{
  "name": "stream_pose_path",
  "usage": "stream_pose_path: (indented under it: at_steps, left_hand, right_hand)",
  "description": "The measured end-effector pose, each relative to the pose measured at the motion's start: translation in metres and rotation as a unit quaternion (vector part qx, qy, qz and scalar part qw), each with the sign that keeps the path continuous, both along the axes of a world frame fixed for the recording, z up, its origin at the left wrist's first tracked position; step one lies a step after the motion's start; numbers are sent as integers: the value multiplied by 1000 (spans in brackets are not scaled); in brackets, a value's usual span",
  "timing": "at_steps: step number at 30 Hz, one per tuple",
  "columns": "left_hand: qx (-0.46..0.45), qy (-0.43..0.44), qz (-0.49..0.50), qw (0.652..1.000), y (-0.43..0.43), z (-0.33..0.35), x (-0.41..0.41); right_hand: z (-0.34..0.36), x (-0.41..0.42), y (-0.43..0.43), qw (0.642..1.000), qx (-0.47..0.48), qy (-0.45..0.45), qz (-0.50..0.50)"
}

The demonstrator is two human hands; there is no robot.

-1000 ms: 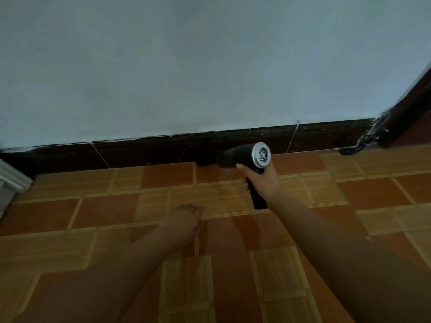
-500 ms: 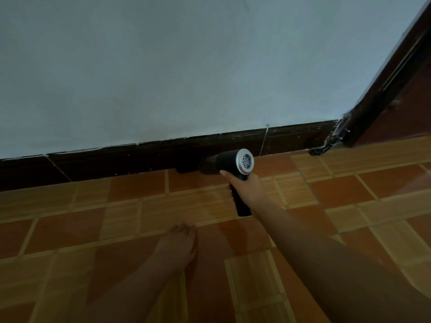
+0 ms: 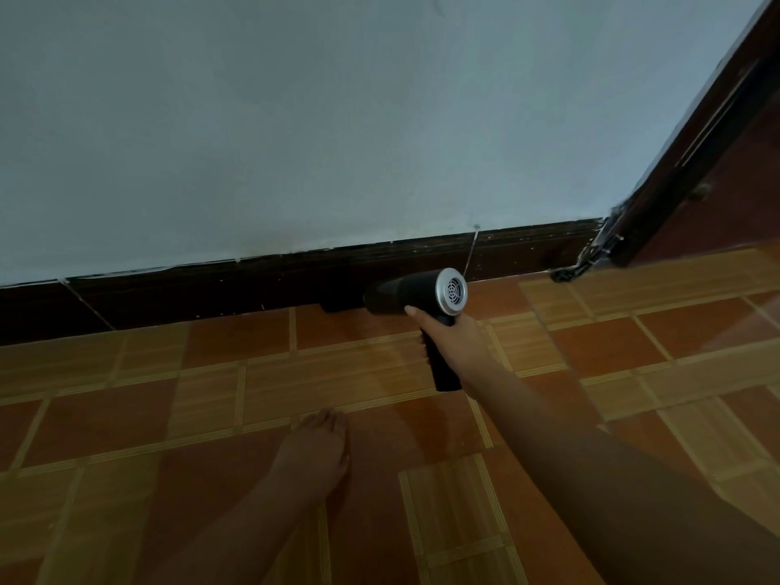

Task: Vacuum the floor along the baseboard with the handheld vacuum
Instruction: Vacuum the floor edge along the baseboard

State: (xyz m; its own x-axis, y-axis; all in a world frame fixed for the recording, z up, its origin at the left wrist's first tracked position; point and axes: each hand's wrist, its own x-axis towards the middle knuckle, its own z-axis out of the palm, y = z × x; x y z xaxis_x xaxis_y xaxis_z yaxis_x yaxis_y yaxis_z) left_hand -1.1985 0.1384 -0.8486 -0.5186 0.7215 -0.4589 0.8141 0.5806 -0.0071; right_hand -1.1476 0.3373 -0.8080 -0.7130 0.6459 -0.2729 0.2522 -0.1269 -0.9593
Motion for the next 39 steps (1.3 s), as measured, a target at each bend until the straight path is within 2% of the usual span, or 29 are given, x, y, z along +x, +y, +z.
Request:
stream_pose_path:
  at_steps: [13,22,34,39]
  left_hand:
    - [-22,6,-5,1000,-1,-14,-3]
    - [5,5,-13,1000,-3,-11,-2]
    - [6,9,2,1000,0,-7,1]
    - [6,5,21,1000,3,-4,5]
  right_hand:
    - [0,-19,-23,998,4,37,47]
    - [-3,-37,-41,997,-5,19,72]
    - [0,-19,-21,999,-3,26,34]
    - [0,-6,-8,1000,-4,3,17]
